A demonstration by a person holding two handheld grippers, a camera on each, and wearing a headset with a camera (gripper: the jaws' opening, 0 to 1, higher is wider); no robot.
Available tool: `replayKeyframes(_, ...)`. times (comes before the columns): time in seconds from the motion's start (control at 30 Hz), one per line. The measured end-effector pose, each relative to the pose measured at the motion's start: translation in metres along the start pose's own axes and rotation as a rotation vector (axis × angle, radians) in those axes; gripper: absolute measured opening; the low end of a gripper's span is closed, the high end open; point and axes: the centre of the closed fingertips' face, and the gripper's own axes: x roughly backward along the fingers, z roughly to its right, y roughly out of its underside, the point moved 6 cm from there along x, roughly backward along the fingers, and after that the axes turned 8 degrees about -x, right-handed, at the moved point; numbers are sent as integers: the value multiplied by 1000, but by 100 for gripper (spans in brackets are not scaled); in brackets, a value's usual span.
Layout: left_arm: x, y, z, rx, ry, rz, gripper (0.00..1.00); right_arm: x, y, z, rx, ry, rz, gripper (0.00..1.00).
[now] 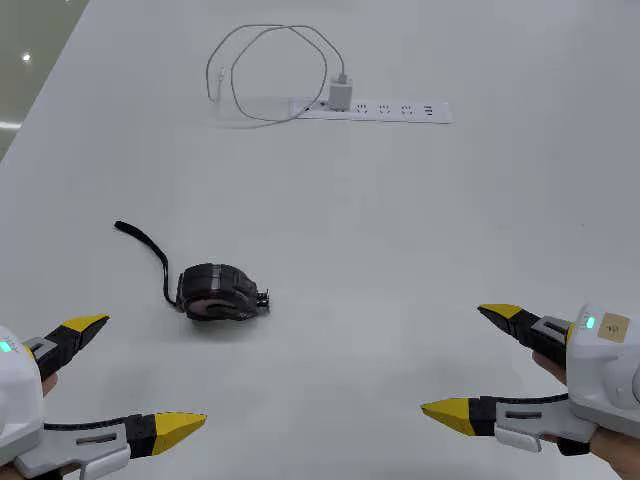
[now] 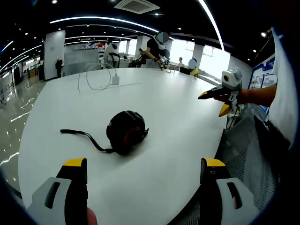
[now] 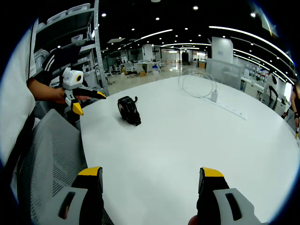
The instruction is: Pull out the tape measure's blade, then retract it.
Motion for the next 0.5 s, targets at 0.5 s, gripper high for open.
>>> replayKeyframes(0.5, -1, 1, 3, 13, 26, -7, 99, -1, 1, 1, 8, -4, -10, 83)
